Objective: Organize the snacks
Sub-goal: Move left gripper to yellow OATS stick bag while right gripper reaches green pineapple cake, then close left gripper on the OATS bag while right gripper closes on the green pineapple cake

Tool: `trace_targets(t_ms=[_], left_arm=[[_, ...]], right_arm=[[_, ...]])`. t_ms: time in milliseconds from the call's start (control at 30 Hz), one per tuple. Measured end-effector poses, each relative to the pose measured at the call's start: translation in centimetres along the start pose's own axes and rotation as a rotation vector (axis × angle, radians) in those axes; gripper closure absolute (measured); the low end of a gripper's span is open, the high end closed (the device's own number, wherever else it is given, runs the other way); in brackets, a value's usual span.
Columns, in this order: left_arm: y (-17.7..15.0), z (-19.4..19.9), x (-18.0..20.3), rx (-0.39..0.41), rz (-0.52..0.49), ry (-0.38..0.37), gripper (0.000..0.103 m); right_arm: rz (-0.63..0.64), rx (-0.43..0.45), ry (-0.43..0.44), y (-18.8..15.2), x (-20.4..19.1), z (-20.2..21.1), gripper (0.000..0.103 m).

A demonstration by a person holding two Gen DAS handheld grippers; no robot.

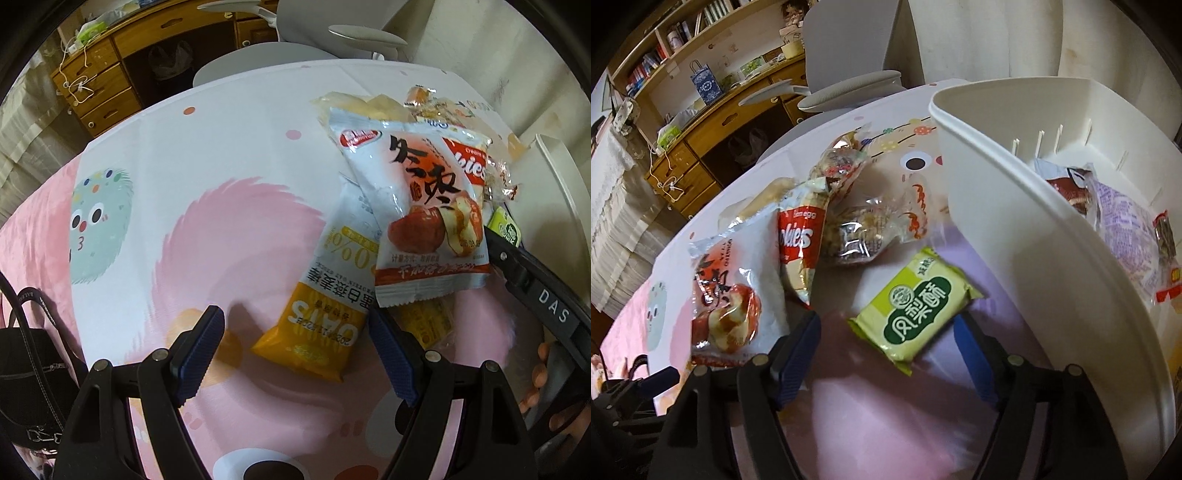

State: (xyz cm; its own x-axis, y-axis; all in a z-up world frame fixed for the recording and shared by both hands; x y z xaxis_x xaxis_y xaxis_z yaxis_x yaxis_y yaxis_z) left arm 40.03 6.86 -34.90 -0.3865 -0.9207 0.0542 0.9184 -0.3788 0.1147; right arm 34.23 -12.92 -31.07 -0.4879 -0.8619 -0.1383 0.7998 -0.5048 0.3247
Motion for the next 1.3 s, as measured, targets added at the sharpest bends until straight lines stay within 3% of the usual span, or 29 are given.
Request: trace_targets(t_ms=[333,500,667,767,933,1300], left_arm=[[0.3,-0.7,0.8,0.007,-0.02,0.015,0.024],[0.7,-0.5,1.3,0.03,-0.03,0.028,0.038],[0.6,0.1,1.2,0.057,-0.012,0.035,0.054],[0.2,0.3,1.3,0.064,-0.001,0.036,0.063],[-0.1,0.4,1.0,0.056,0.003,0.028,0.063],[-1.9,2.1,0.7,0.051,0.02,0.022,0.063]], right_arm=[[0.096,0.056,-0.068,0.7,-0.6,-0.8,0.028],[0.143,0.056,-0.117,0.7,-1.0,-1.1,0.028],[0.152,0.057,-0.144,0.7,-0.8,-1.0,0.039],[0.145,0.048,-0.147,0.8,-0.5,-0.8,0.054],[0.145,0.033,-0.144,0.8,-0.2,-0.6,0.065],[0.119,-0.029,-0.102,-0.2,-0.2,-0.1,0.066]])
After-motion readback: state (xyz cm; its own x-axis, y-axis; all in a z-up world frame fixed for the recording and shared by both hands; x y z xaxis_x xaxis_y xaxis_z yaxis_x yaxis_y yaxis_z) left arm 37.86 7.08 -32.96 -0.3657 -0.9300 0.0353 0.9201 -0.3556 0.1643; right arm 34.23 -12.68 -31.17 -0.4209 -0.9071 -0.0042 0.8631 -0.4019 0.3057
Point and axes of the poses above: each gripper's, at about its wrist camera, not at the fingertips, and z roughly against the way its jaws point, x to its right, y to its top, the point moved 7 cm from there along -z, roughly the way its jaws point, and after that the axes turned 9 degrees about -x, right-handed, at the moved point
